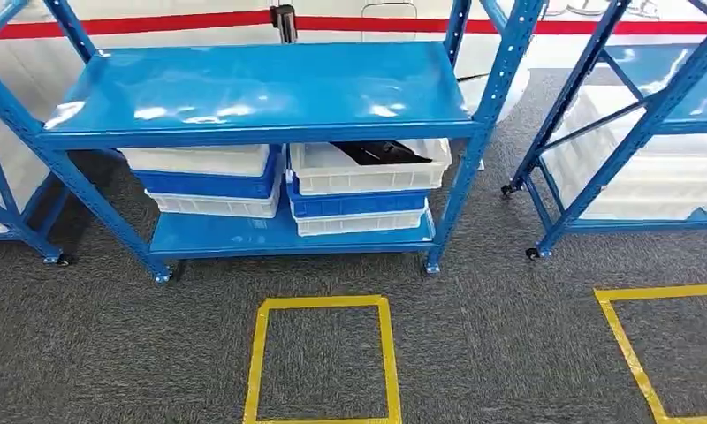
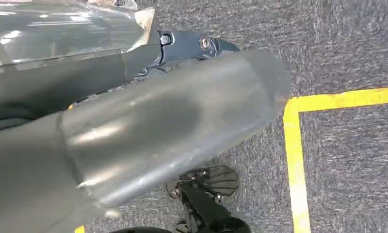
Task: Take the parts from the cabinet and place them on the table.
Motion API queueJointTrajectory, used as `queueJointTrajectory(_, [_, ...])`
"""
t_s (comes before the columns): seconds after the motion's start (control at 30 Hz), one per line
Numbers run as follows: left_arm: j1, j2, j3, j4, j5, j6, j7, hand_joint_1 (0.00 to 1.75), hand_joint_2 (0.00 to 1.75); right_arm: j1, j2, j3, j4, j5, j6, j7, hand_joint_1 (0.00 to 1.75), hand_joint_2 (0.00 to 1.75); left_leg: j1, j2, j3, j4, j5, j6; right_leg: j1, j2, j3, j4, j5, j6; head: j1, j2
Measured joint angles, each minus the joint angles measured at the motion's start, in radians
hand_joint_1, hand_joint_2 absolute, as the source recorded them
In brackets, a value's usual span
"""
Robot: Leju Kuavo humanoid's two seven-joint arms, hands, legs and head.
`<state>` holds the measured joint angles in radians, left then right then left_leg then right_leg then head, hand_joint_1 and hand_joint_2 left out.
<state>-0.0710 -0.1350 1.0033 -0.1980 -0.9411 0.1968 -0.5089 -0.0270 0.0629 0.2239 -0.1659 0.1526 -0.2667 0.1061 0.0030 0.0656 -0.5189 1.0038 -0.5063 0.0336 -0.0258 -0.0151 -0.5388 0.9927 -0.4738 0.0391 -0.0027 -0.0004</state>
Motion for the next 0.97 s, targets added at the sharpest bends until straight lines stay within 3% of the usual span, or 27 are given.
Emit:
queueJointTrajectory(0.03, [0.000, 0.000, 0.000, 0.000, 0.000, 0.002, 0.000, 0.00, 0.00, -0.001, -0.001, 0.000, 0.000, -0.001, -0.002, 0.001, 0.00, 0.00, 0.004, -0.004, 0.001, -0.001, 0.007, 0.014, 0.003, 0.000, 0.002, 0.001, 0.000, 0.000, -0.001, 0.000])
queueJointTrajectory(0.1, [0.000, 0.000, 0.000, 0.000, 0.000, 0.002, 0.000, 0.00, 0.00, -0.001, -0.001, 0.000, 0.000, -0.001, -0.002, 0.003, 0.00, 0.00, 0.010, -0.006, 0.001, -0.003, 0.010, 0.005, 0.010, 0.000, 0.002, 0.002, -0.001, -0.002, 0.000, 0.000])
queueJointTrajectory(0.3, [0.000, 0.000, 0.000, 0.000, -0.001, 0.002, 0.000, 0.00, 0.00, -0.001, 0.000, 0.000, 0.000, -0.001, -0.002, 0.003, 0.00, 0.00, 0.014, -0.006, 0.004, -0.013, 0.015, -0.009, 0.015, -0.001, 0.001, 0.002, -0.001, -0.010, 0.000, 0.000])
queueJointTrajectory(0.33, [0.000, 0.000, 0.000, 0.000, -0.001, 0.002, 0.000, 0.00, 1.75, -0.001, 0.000, 0.000, 0.000, -0.001, -0.002, 0.007, 0.00, 0.00, 0.015, -0.006, 0.004, -0.013, 0.015, -0.010, 0.016, -0.001, 0.000, 0.002, -0.001, -0.015, 0.000, 0.000])
queueJointTrajectory(0.4, [0.000, 0.000, 0.000, 0.000, -0.001, 0.003, 0.000, 0.00, 1.75, -0.002, 0.000, 0.000, 0.000, 0.000, -0.002, 0.021, 0.00, 0.00, 0.016, -0.006, 0.004, -0.013, 0.016, -0.020, 0.017, -0.001, 0.000, 0.002, -0.001, -0.015, 0.000, 0.000])
queueJointTrajectory(0.53, [0.000, 0.000, 0.000, 0.000, -0.002, 0.005, 0.000, 0.00, 1.75, -0.002, 0.000, 0.000, 0.000, 0.002, 0.000, 0.032, 0.00, 0.00, 0.016, -0.006, 0.004, -0.013, 0.016, -0.022, 0.019, -0.001, 0.000, 0.002, -0.001, -0.015, 0.000, 0.000])
queueJointTrajectory(0.57, [0.000, 0.000, 0.000, 0.000, -0.002, 0.005, 0.000, 0.00, 1.75, -0.002, 0.000, 0.000, 0.000, 0.007, 0.000, 0.033, 0.00, 1.75, 0.015, -0.006, 0.004, -0.013, 0.016, -0.022, 0.019, -0.001, 0.000, 0.002, -0.001, -0.015, 0.000, 0.000])
queueJointTrajectory(0.73, [0.001, 0.000, -0.002, 0.000, -0.008, 0.004, 0.018, 0.00, 1.75, 0.000, -0.001, 0.001, 0.000, 0.006, 0.021, 0.034, 0.00, 1.75, 0.012, -0.006, 0.004, -0.013, 0.016, -0.022, 0.016, -0.001, 0.000, 0.002, 0.000, -0.015, 0.001, 0.000])
queueJointTrajectory(0.8, [0.008, 0.003, -0.036, -0.003, 0.015, 0.001, 0.036, 0.00, 1.75, 0.004, -0.002, -0.002, -0.002, 0.000, 0.036, 0.035, 0.00, 1.75, 0.011, -0.006, 0.004, -0.013, 0.015, -0.022, 0.016, -0.001, 0.000, 0.002, 0.000, -0.015, 0.000, 0.000])
queueJointTrajectory(0.83, [0.014, 0.005, -0.062, -0.008, 0.036, -0.005, 0.048, 0.00, 1.75, 0.007, -0.002, -0.003, -0.004, -0.003, 0.042, 0.035, 0.00, 0.00, 0.010, -0.006, 0.004, -0.013, 0.015, -0.022, 0.016, -0.001, 0.000, 0.002, 0.000, -0.015, 0.000, 0.000])
queueJointTrajectory(0.87, [0.019, 0.008, -0.085, -0.011, 0.056, -0.009, 0.058, 0.00, 0.00, 0.011, -0.003, -0.005, -0.005, -0.006, 0.046, 0.034, 0.00, 0.00, 0.010, -0.006, 0.004, -0.013, 0.015, -0.022, 0.016, -0.001, 0.000, 0.002, 0.000, -0.015, 0.000, 0.000])
queueJointTrajectory(0.97, [0.033, 0.015, -0.147, -0.022, 0.128, -0.022, 0.095, 0.00, 0.00, 0.023, -0.008, -0.019, -0.015, -0.018, 0.065, 0.023, 0.00, 0.00, 0.010, -0.006, 0.003, -0.013, 0.015, -0.022, 0.014, -0.001, 0.000, 0.002, 0.000, -0.015, 0.000, 0.000])
